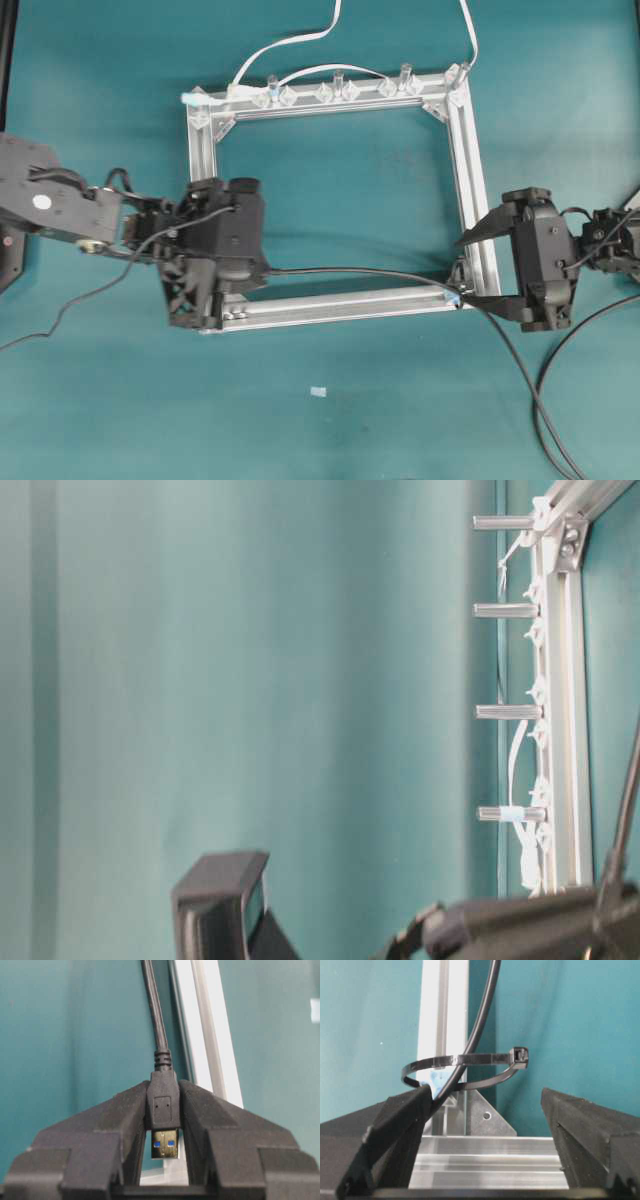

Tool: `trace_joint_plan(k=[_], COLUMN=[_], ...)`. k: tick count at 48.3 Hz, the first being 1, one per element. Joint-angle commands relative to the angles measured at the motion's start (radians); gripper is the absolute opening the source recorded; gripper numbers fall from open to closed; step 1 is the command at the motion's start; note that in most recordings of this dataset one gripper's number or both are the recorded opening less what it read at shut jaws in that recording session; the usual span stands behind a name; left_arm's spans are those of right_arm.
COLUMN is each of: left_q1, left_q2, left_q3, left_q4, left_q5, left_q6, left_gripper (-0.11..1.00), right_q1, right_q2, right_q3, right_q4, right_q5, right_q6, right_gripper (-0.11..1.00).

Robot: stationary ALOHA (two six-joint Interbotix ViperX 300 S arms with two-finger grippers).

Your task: Insert the wire through the string loop located on the right side.

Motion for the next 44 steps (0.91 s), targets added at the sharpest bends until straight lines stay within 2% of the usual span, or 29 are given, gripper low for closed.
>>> trace_joint_plan(k=[1,12,23,33,44], left_q1=[-0.008,-0.035,-0.072,-0.107,-0.132], left_q2=[-0.057,-0.14,-0.206,-0.202,-0.175], left_q3=[0.015,0.086,0.164,0.216,0.224], left_q4=[-0.002,-0.003,-0.003,-0.003,-0.003], left_q5=[0.023,0.075,0.086,0.086,0.086], left_q6=[-0.018,-0.051,-0.147,-0.238,-0.25], left_gripper=[0.2,0.2,0.2,0.2,0.2], right_q1=[0.002,0.002,0.002,0.002,0.002], right_q2=[-0.006,-0.006,-0.006,-0.008,-0.006], right_q3=[-0.008,-0.009,-0.011,-0.014,-0.018], right_q4=[-0.002,-0.002,-0.002,-0.002,-0.002], right_q5=[-0.003,-0.003,-0.003,-0.003,-0.003], right_q6=[-0.002,-0.002,-0.002,-0.002,-0.002], right_gripper=[0.95,0.95,0.95,0.95,0.95])
